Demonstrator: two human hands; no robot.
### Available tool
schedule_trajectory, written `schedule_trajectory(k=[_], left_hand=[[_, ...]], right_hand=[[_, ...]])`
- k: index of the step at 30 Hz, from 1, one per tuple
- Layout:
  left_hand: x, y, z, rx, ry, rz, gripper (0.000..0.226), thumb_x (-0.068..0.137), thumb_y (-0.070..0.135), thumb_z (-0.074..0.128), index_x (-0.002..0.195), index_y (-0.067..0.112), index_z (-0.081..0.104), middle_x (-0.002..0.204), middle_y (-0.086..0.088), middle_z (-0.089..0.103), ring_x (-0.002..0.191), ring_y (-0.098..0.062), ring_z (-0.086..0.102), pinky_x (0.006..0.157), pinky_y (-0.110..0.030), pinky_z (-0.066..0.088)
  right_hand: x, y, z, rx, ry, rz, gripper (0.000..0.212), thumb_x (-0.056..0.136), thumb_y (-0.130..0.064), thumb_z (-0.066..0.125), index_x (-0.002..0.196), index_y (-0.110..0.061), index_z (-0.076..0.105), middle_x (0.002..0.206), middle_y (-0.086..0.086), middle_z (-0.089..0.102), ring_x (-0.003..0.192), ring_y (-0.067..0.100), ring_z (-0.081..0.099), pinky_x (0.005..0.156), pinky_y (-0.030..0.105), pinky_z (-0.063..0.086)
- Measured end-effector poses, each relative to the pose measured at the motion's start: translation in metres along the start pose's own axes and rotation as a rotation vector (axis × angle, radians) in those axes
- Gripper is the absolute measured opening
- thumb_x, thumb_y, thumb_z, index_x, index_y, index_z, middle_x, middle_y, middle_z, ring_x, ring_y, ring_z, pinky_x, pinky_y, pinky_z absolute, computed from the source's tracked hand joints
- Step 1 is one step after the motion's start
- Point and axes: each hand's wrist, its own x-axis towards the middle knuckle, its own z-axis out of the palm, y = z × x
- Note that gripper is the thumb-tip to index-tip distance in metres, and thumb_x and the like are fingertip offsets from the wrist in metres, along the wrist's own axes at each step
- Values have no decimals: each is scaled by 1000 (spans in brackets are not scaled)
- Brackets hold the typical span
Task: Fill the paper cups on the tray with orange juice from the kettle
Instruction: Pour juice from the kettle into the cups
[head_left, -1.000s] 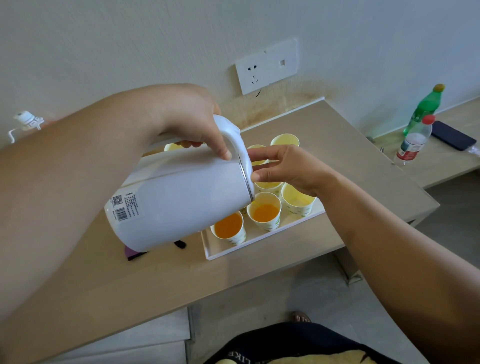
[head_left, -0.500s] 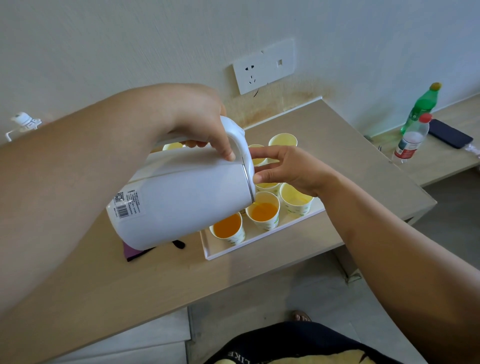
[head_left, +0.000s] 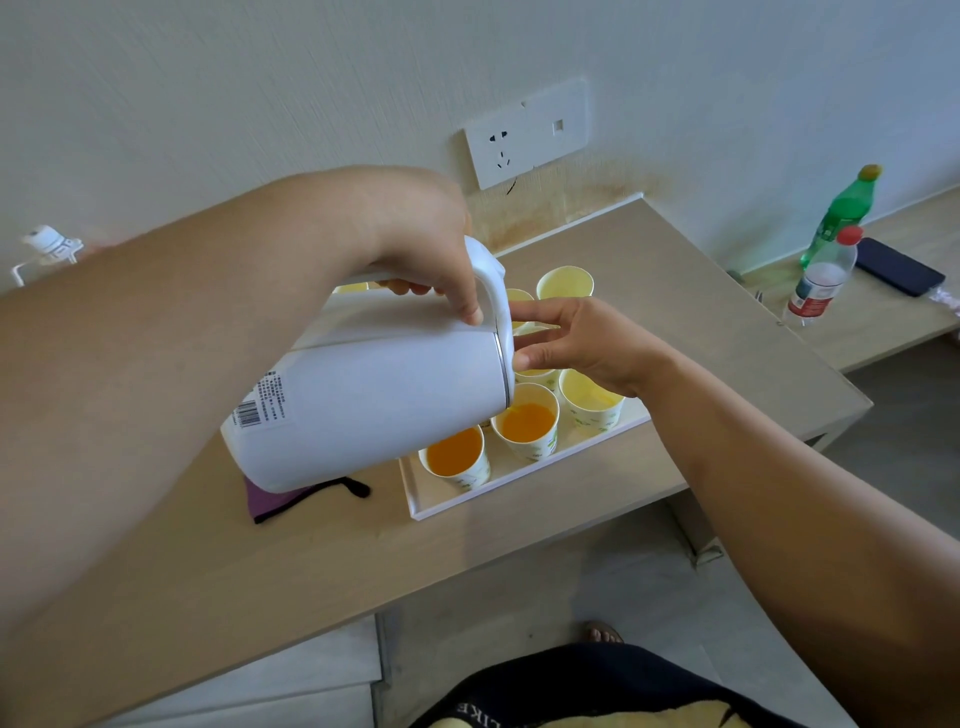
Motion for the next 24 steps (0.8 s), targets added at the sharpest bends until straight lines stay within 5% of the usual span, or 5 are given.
schedule_trajectory(k=[15,24], left_hand=[[-3,7,0,20,-9,11,36,71,42,77,72,8,63,50,1,56,45,-15,52,48,-24,37],[-3,9,-3,41,-12,12,37,71,43,77,69,9,62,50,1,56,45,-15,53,49,-24,38]], right_hand=[[-3,1,-1,-24,25,13,62,71,-10,76,130,-19,57,112,-2,70,104,8,66,86,18,51],[-1,2,-2,-16,23,3,76,58,-27,80,130,-19,58,117,4,69,109,14,65,100,31,46]])
